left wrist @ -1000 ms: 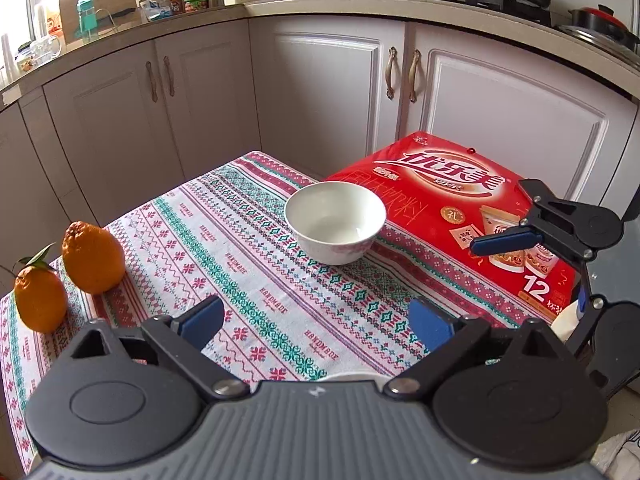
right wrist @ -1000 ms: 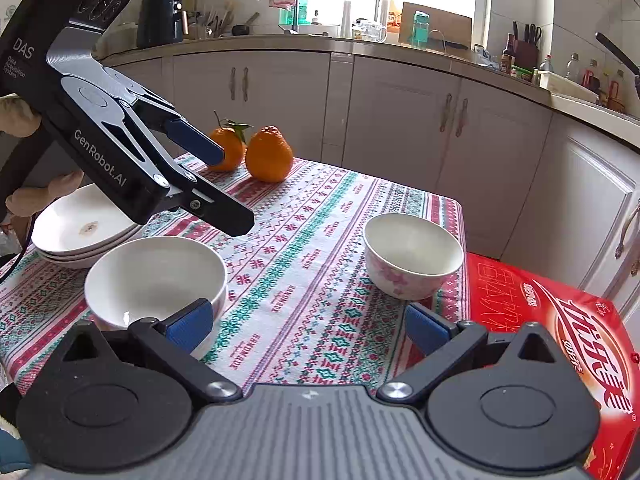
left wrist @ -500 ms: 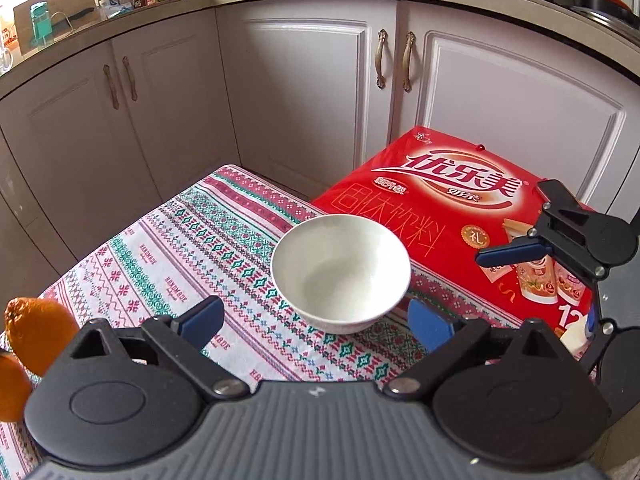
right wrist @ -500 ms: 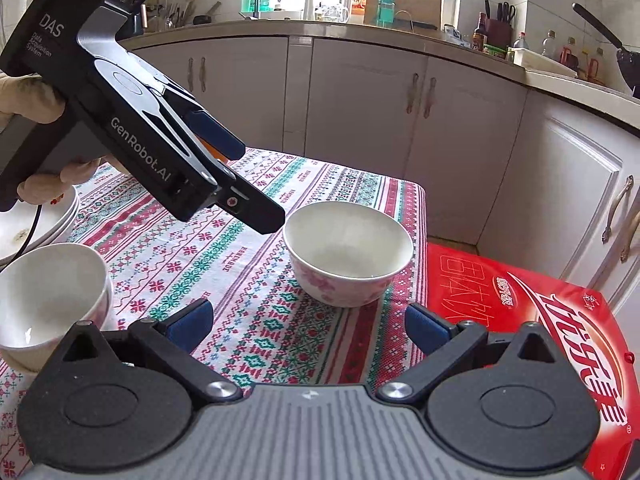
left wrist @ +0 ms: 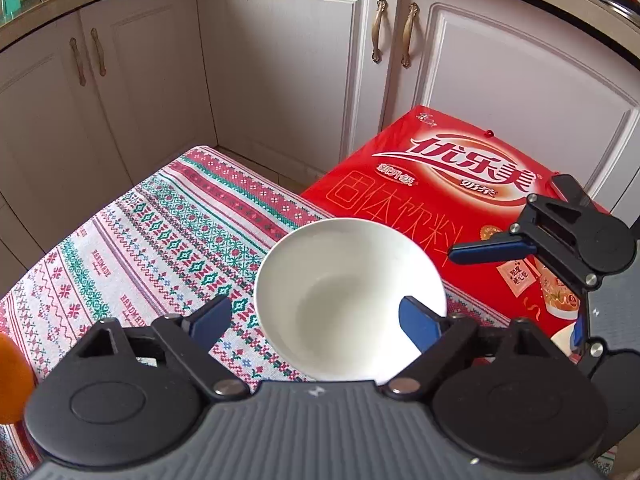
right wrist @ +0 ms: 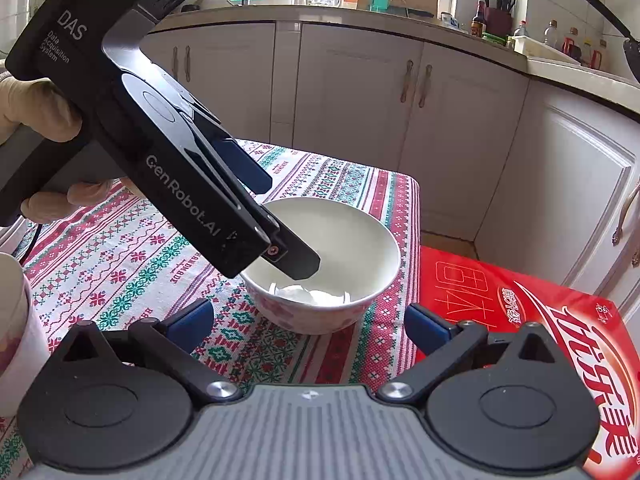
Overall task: Organize plates and bowls
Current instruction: 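Reach the left tool to the pink-printed white bowl and grasp its rim, then lift the held bowl with the left tool off the cloth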
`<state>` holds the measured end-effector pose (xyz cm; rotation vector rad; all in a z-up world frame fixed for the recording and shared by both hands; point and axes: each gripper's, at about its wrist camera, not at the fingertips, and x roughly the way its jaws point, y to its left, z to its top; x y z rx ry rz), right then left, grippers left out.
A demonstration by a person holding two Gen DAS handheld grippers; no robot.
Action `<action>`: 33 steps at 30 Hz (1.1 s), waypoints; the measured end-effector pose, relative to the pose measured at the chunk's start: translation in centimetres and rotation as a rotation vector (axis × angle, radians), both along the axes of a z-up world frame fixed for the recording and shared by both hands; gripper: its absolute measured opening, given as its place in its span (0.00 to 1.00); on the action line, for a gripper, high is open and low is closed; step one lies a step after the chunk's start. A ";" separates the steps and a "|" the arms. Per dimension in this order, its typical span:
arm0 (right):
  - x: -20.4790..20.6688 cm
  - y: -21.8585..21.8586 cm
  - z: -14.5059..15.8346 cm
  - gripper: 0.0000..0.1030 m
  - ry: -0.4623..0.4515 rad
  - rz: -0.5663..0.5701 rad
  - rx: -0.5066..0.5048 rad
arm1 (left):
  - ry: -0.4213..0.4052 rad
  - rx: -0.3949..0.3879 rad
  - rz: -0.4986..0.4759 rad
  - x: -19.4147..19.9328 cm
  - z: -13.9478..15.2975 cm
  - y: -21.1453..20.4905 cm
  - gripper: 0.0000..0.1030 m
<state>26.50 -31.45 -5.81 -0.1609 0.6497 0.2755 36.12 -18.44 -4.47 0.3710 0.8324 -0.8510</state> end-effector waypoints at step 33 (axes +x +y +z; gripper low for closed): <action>1.8 0.0 -0.6 0.86 -0.011 0.029 -0.013 | 0.053 -0.013 -0.034 1.9 -1.1 -1.1 0.66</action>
